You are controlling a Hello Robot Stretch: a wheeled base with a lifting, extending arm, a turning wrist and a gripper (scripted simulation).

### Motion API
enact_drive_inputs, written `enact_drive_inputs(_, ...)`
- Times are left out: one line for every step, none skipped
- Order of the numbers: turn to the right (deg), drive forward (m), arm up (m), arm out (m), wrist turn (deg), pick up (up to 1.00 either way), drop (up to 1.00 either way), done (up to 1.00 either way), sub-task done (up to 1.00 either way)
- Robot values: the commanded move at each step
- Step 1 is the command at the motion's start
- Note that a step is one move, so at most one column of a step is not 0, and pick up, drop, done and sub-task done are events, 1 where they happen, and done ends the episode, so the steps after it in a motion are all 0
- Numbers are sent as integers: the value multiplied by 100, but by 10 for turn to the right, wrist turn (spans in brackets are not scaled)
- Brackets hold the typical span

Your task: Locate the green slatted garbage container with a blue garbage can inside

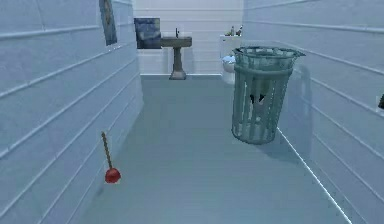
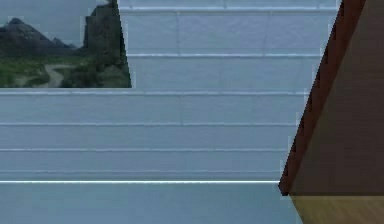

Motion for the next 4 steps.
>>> enact_drive_inputs(0, 100, 0, 0, 0, 0, 0, 0, 0)
enact_drive_inputs(0, 65, 0, 0, 0, 0, 0, 0, 0)
enact_drive_inputs(450, 0, 0, 0, 0, 0, 0, 0, 0)
enact_drive_inputs(0, 0, 0, 0, 0, 0, 0, 100, 0)
